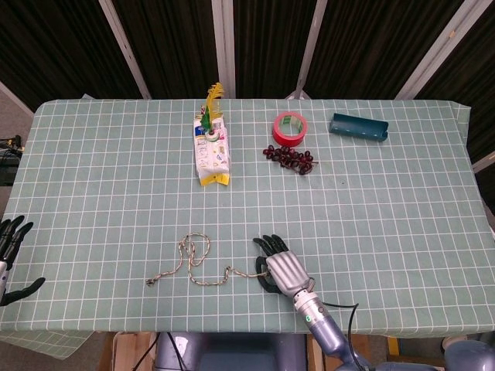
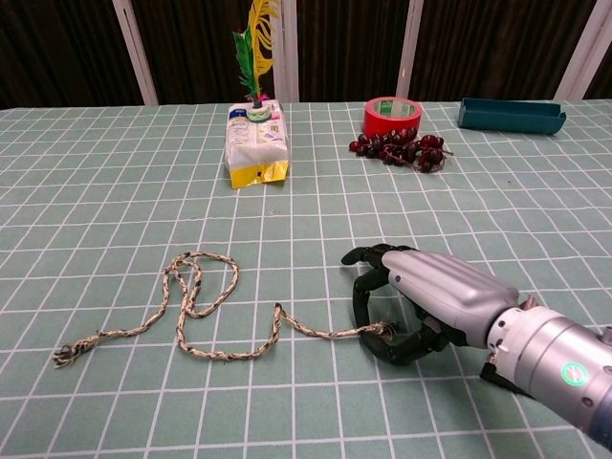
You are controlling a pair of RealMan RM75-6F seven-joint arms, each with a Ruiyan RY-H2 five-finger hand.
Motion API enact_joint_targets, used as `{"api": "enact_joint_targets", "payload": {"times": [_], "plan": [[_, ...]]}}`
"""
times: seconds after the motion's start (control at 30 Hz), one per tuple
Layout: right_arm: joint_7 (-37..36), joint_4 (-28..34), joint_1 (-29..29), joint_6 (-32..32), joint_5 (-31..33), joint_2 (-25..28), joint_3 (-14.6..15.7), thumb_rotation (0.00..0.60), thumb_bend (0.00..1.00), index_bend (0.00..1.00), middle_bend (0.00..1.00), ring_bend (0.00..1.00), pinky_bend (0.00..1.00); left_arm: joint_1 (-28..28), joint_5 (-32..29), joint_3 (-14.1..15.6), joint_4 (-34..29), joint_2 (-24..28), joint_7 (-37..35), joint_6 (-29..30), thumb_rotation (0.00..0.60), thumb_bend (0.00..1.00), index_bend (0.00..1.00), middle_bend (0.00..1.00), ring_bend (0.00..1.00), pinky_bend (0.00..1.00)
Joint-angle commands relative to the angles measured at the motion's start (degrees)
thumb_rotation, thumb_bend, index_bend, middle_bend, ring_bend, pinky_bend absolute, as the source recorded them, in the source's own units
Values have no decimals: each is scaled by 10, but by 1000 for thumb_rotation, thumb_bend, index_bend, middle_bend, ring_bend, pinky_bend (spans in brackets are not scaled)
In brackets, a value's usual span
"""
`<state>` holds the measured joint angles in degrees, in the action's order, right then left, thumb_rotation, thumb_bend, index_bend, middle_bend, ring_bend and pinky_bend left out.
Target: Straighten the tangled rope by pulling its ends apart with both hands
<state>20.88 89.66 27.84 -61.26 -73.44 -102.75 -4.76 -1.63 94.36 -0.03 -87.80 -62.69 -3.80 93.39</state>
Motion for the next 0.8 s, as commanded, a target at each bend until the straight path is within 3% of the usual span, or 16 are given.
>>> {"api": "enact_joint_targets", "payload": {"times": [0.03, 0.2, 0.37, 0.6, 0.8], "plan": [[1, 4, 0, -3, 0, 3, 0, 600, 487, 625, 136, 0, 0, 0, 1, 0, 0, 0, 0, 0, 600, 6, 28, 0, 0, 0], [3, 21, -1, -13, -4, 16, -5, 600, 487, 626, 137, 0, 0, -3, 5, 1, -4, 0, 4, -2, 600, 13, 35, 0, 0, 0], [11, 44, 0, -20, -1, 32, -12, 600, 488, 627, 137, 0, 0, -15, 14, 1, -29, 3, 24, -18, 600, 77, 144, 0, 0, 0], [25, 69, -3, -26, 12, 46, -11, 600, 488, 631, 138, 0, 0, -59, -6, -4, -114, 2, 74, -104, 600, 187, 257, 26, 0, 0], [33, 83, -4, -32, 15, 53, -10, 600, 488, 632, 138, 0, 0, -96, -58, -12, -166, -36, 156, -187, 600, 270, 321, 55, 0, 0]]}}
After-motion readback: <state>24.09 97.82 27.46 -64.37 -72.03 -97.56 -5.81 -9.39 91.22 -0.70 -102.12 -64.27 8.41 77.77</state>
